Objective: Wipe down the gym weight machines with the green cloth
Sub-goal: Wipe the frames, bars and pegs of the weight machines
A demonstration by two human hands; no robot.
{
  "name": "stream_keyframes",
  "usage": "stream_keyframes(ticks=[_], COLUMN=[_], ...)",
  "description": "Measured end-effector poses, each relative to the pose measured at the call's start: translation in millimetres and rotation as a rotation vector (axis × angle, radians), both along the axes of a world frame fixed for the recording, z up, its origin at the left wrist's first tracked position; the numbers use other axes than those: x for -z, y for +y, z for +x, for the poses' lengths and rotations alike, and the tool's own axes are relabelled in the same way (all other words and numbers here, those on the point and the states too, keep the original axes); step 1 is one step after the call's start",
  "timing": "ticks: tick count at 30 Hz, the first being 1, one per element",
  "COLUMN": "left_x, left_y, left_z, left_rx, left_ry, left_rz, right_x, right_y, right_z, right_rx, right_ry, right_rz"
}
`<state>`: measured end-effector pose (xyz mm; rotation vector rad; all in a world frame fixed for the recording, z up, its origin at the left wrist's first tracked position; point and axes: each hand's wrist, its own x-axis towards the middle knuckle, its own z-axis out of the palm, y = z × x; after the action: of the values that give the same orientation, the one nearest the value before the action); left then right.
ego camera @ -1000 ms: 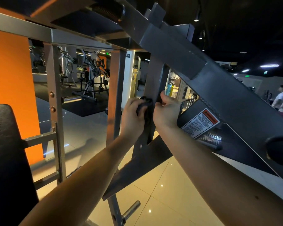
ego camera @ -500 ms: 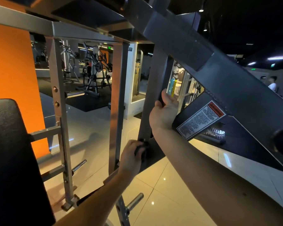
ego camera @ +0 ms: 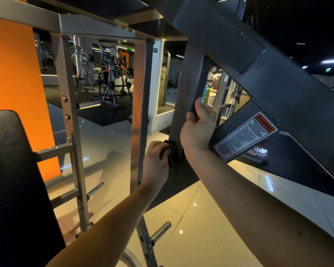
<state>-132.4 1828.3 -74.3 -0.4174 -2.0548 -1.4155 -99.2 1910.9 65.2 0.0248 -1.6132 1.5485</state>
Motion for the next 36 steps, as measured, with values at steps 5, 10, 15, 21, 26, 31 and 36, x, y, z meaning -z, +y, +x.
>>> stream_keyframes(ticks=[5, 10, 15, 21, 26, 31, 36], left_x=[42, 19, -34, 5, -28, -108, -158], left_y=[0, -1, 11, -10, -36, -63, -95], left_z=[23, 17, -1, 12, 19, 57, 112], left_rx=[0.100, 0.078, 0.002, 0.128, 0.128, -0.037, -0.204], left_ry=[-0.078, 0.014, 0.128, 0.057, -0.038, 0.011, 0.098], left_rz=[-0.114, -0.098, 0.050, -0.300, -0.292, -0.047, -0.041], right_x=[1, 0, 2, 2, 4, 0, -30], right_y=[1, 0, 1, -4, -11, -35, -58], right_z=[1, 3, 1, 3, 29, 60, 99], right_rx=[0.012, 0.011, 0.031, 0.047, -0.013, -0.125, -0.611], right_ry=[-0.001, -0.008, 0.005, -0.013, -0.129, -0.145, -0.263], right_rz=[0.016, 0.024, 0.026, 0.053, 0.144, 0.260, 0.150])
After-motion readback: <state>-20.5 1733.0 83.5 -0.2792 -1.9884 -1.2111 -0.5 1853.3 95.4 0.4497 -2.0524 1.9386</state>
